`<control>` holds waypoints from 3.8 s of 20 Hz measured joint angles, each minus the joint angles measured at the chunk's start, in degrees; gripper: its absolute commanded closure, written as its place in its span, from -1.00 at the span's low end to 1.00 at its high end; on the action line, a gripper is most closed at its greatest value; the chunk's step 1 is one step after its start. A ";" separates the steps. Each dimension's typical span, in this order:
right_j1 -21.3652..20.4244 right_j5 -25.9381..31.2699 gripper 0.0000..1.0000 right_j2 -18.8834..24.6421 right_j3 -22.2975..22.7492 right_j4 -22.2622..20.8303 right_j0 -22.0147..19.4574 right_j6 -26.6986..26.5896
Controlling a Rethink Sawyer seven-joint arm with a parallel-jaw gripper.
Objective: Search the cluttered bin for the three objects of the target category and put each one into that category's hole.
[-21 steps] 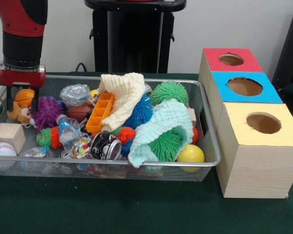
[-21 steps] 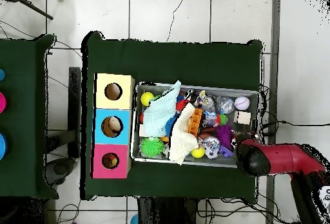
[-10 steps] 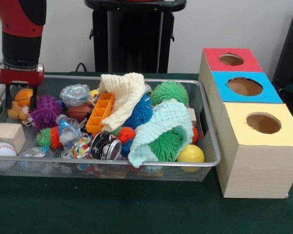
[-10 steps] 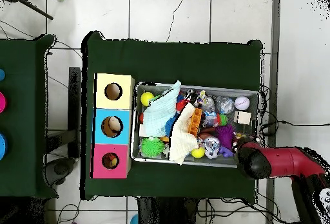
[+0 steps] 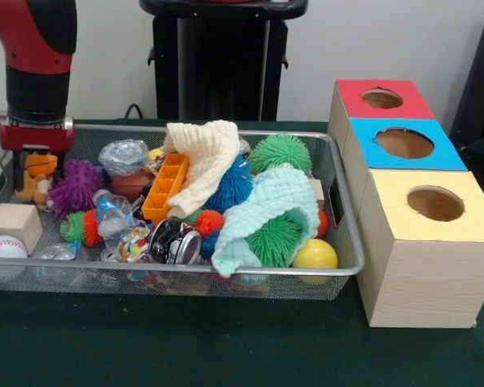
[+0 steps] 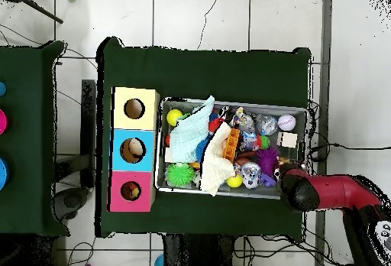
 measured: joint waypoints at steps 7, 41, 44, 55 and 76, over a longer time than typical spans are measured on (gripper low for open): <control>2.91 -7.65 -1.00 -1.24 -2.17 -0.02 0.08 0.00; -11.09 9.04 1.00 -1.96 7.71 13.94 0.10 0.00; -12.45 9.37 -1.00 -1.80 8.49 13.94 0.10 0.00; -13.16 9.37 -1.00 -0.98 9.68 14.17 0.09 0.00; -6.01 8.48 -1.00 1.99 9.58 7.36 -1.22 0.00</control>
